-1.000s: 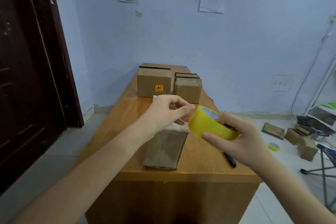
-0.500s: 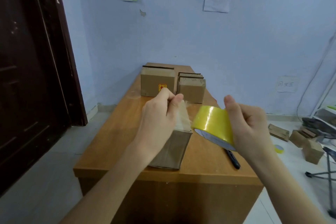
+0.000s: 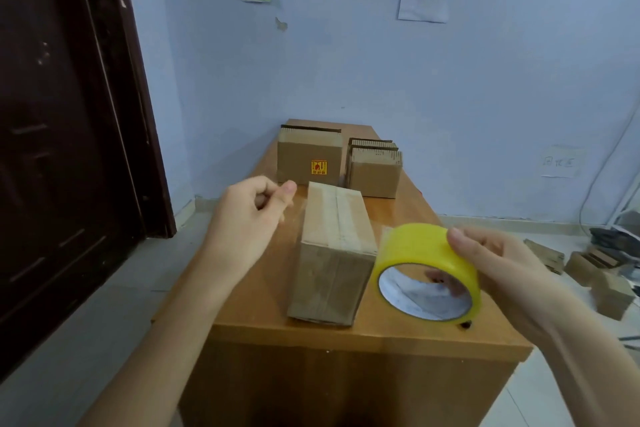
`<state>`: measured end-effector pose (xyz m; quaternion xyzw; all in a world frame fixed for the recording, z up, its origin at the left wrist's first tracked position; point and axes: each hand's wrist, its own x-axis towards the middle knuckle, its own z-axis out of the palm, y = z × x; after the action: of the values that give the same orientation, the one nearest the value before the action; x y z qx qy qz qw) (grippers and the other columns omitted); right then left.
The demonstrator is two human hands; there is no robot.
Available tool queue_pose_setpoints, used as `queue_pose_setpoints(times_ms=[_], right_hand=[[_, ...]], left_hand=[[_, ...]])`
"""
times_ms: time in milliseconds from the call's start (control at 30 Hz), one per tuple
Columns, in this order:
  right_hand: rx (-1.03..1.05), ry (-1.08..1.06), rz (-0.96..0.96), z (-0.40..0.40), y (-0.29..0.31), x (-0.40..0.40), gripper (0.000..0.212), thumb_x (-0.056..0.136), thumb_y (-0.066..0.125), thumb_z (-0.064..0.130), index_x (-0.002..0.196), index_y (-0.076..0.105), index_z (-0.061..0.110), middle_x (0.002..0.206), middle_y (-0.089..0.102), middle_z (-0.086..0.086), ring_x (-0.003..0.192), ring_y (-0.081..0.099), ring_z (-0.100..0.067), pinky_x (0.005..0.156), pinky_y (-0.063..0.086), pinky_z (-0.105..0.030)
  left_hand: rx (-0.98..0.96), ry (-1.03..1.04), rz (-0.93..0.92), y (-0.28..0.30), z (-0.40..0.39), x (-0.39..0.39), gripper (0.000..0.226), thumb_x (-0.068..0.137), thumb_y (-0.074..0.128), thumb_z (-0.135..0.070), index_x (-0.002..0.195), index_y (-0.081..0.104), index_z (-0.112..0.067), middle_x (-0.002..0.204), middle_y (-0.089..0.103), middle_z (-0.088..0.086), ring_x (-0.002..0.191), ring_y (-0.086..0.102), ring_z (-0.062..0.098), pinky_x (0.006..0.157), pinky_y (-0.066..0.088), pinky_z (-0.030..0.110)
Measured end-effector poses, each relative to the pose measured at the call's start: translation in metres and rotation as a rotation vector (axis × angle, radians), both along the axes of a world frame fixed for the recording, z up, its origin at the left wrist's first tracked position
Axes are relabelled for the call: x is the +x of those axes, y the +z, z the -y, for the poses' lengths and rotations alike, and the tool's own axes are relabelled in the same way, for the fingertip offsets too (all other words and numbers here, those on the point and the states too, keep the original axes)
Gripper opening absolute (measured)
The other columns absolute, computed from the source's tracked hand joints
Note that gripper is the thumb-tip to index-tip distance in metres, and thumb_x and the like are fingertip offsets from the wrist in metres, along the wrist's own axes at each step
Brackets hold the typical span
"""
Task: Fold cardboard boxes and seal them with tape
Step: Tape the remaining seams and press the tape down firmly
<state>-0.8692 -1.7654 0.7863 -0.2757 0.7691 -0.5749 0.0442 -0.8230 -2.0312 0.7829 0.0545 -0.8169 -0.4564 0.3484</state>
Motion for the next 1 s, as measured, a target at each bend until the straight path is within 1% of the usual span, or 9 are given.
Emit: queue_pose_setpoints(times_ms=[67,133,233,400,467,600,700,833,1000], right_hand=[[-0.131,-0.057,0.026,0.004,-0.01,-0.002,0.066,0.053,0.076,0.066,0.065,0.059,0.003,0.058,0.054,-0.013,0.054,0.055,-0.017,0.053,0.044,-0.02],[-0.155,-0.166,-0.071,0.015,-0.013,-0.002,0.042,0.058,0.07,0.054,0.049,0.05,0.019,0.049,0.04,0.003,0.047,0.042,-0.007,0.047,0.034,-0.014],[-0.059,-0.313,-0.316,0.03,-0.009,-0.004,0.048,0.062,0.059,0.059,0.046,0.033,0.023,0.045,0.024,0.009,0.042,0.032,-0.004,0.044,0.027,-0.01],[0.291,-0.409,-0.52,0.024,-0.008,-0.011,0.056,0.082,0.067,0.048,0.045,0.03,0.027,0.037,0.029,0.006,0.044,0.03,-0.009,0.049,0.024,-0.024],[0.358,-0.43,-0.479,0.016,-0.006,-0.015,0.056,0.082,0.065,0.05,0.045,0.028,0.028,0.035,0.033,0.007,0.045,0.029,-0.01,0.05,0.021,-0.025],[0.596,-0.373,-0.363,0.012,-0.002,-0.028,0.068,0.067,0.046,0.079,0.053,0.034,0.013,0.048,0.024,0.004,0.048,0.028,-0.015,0.052,0.022,-0.029],[0.728,-0.323,-0.275,0.018,-0.006,-0.041,0.071,0.068,0.047,0.076,0.06,0.048,0.006,0.049,0.028,0.001,0.047,0.03,-0.014,0.053,0.024,-0.028],[0.772,-0.258,-0.232,0.027,-0.003,-0.057,0.065,0.074,0.057,0.068,0.051,0.029,0.015,0.044,0.02,0.006,0.039,0.022,-0.01,0.05,0.021,-0.025],[0.866,-0.219,-0.181,0.034,-0.001,-0.074,0.066,0.072,0.06,0.07,0.048,0.03,0.016,0.042,0.024,0.006,0.038,0.025,-0.01,0.048,0.024,-0.024]], left_hand=[[0.056,-0.011,0.039,-0.006,0.004,-0.001,0.031,0.092,0.054,-0.034,0.074,0.062,-0.01,0.05,0.05,-0.008,0.044,0.044,0.001,0.055,0.035,0.023],[0.002,0.043,0.094,-0.011,0.001,-0.004,0.033,0.094,0.05,-0.036,0.076,0.06,-0.01,0.056,0.052,-0.004,0.049,0.045,0.005,0.053,0.035,0.021],[-0.135,0.16,0.174,-0.019,-0.008,-0.006,0.03,0.097,0.042,-0.037,0.076,0.049,-0.015,0.066,0.05,-0.001,0.058,0.046,0.007,0.049,0.031,0.014],[-0.202,0.24,0.122,-0.023,0.002,-0.001,0.03,0.096,0.038,-0.039,0.072,0.039,-0.021,0.064,0.047,0.0,0.056,0.045,0.01,0.049,0.03,0.017],[-0.235,0.19,0.155,-0.019,0.005,-0.003,0.032,0.096,0.04,-0.039,0.072,0.044,-0.019,0.065,0.051,0.002,0.057,0.047,0.01,0.049,0.033,0.015],[-0.17,0.133,0.171,-0.027,0.003,-0.011,0.033,0.095,0.046,-0.037,0.072,0.051,-0.014,0.066,0.056,0.002,0.058,0.05,0.008,0.052,0.039,0.01],[-0.103,0.11,0.192,-0.035,0.006,-0.014,0.033,0.094,0.048,-0.036,0.071,0.053,-0.014,0.065,0.058,0.001,0.06,0.053,0.009,0.055,0.036,0.015],[-0.009,0.084,0.178,-0.034,0.015,-0.018,0.036,0.093,0.053,-0.034,0.069,0.06,-0.008,0.056,0.059,-0.001,0.053,0.054,0.012,0.059,0.044,0.028],[0.002,0.062,0.205,-0.035,0.022,-0.024,0.036,0.092,0.055,-0.034,0.073,0.063,-0.005,0.054,0.06,-0.004,0.051,0.054,0.009,0.057,0.042,0.027]])
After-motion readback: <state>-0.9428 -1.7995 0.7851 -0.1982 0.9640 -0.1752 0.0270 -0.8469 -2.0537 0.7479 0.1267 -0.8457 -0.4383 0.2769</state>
